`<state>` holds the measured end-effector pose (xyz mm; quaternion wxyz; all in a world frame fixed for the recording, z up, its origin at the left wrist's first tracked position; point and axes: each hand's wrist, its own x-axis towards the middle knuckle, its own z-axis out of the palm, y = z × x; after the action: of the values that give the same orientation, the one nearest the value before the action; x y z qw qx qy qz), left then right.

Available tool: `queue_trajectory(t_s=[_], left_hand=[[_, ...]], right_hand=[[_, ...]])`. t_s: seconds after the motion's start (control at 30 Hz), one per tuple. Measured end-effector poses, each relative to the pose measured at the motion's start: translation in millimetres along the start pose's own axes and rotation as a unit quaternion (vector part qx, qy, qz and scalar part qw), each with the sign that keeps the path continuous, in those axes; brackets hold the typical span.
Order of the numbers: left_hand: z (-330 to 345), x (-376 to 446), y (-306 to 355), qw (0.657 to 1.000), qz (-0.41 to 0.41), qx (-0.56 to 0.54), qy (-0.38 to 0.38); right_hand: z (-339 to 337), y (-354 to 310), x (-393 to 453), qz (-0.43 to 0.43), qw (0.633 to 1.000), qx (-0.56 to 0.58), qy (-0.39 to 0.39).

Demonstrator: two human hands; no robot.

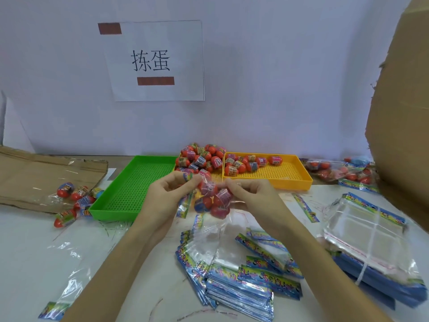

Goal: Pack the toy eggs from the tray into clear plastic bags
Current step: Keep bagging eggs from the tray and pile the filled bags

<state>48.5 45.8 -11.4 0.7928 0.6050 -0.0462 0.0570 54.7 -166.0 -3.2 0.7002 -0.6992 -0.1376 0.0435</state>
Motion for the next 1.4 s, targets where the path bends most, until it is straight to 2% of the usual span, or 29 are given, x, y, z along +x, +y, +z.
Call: queue_trajectory(t_s=[0.1, 0.2, 0.27, 0.33, 0.43, 0.53, 0.63, 0.7, 0.77, 1.17, 1.3, 1.4], left_hand=[[-3.1, 2.9, -0.1, 0.997, -0.043, -0.066, -0.012], [0.9, 4.1, -2.1, 0.995, -0.036, -0.090, 0.017], [1.5, 3.3, -4.2, 1.000, 0.006, -0.005, 0.027], [-1.2, 1.3, -5.0, 0.997, 0.012, 0.074, -0.015], [-5.4, 1.1, -4.6, 0.996, -0.016, 0.082, -0.038], [-4.4, 1.6, -2.3, 0.997, -0.008, 0.066, -0.030], [-5.1, 3.9, -2.2, 1.000, 0.003, 0.018, 0.016], [-7.1, 6.3, -4.3, 0.999, 0.024, 0.015, 0.039], [-8.1, 7.1, -6.0, 0.998, 0.042, 0.025, 0.039], [-10.8, 10.6, -11.5, 0.990, 0.086, 0.099, 0.058], [-12.4, 6.7, -7.7, 0.992, 0.081, 0.099, -0.007], [-11.9, 6.5, -8.8, 0.989, 0.076, 0.126, -0.027]], right_hand=[[1.3, -0.5, -0.3, -0.006, 1.000, 0.005, 0.003], [2.9, 1.3, 1.5, -0.008, 0.999, 0.032, 0.018], [3.0, 1.3, 2.3, -0.013, 0.998, 0.046, 0.045], [-3.1, 2.0, 3.9, -0.022, 0.995, 0.057, 0.076], [-10.3, -1.2, 3.5, -0.021, 0.994, 0.064, 0.092], [-9.9, 3.5, 7.6, -0.014, 0.996, 0.066, 0.062], [-8.4, 4.5, 10.4, 0.056, 0.989, 0.137, -0.008], [-8.3, 7.5, 8.2, 0.068, 0.991, 0.079, -0.080], [-7.0, 10.7, 4.1, 0.056, 0.991, 0.043, -0.114], [-20.7, -1.5, 0.7, 0.034, 0.987, 0.020, -0.156], [-19.9, -3.9, 1.0, 0.084, 0.983, 0.048, -0.155], [-25.4, -0.7, 1.9, 0.084, 0.986, 0.015, -0.140]])
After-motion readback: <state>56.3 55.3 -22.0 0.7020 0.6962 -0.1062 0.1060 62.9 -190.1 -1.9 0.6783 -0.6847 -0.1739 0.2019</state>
